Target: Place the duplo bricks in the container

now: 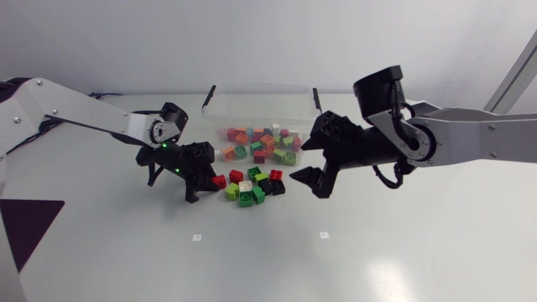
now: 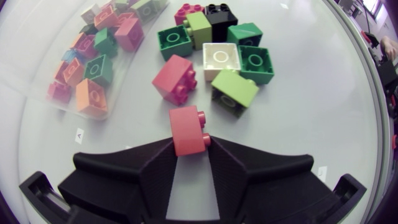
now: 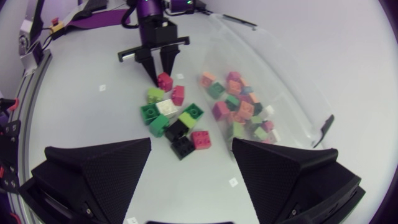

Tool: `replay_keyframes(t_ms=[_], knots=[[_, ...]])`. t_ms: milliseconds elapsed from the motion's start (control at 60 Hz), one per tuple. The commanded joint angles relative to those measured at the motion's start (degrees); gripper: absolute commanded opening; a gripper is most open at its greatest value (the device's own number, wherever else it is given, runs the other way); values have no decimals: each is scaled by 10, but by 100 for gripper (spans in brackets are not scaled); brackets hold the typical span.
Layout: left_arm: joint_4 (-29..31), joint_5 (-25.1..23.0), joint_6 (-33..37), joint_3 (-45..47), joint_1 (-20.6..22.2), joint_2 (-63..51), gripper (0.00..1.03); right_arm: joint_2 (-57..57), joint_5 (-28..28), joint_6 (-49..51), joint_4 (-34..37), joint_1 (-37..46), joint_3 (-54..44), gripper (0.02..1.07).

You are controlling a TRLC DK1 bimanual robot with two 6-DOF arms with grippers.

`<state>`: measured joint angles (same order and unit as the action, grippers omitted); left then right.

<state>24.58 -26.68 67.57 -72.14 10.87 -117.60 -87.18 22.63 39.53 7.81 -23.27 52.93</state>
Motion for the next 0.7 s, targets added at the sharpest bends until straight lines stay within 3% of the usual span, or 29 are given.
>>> replay_keyframes(t_ms=[0, 267, 683], knots=[[12, -16, 15, 33, -6, 53, 27, -9, 14, 42, 20, -9, -17, 96], [18, -43, 8, 89, -17, 161, 27, -142, 22, 112, 41, -2, 28, 96], [52, -58, -35, 67, -16, 280, 27, -278, 31, 137, 87, 3, 152, 96]])
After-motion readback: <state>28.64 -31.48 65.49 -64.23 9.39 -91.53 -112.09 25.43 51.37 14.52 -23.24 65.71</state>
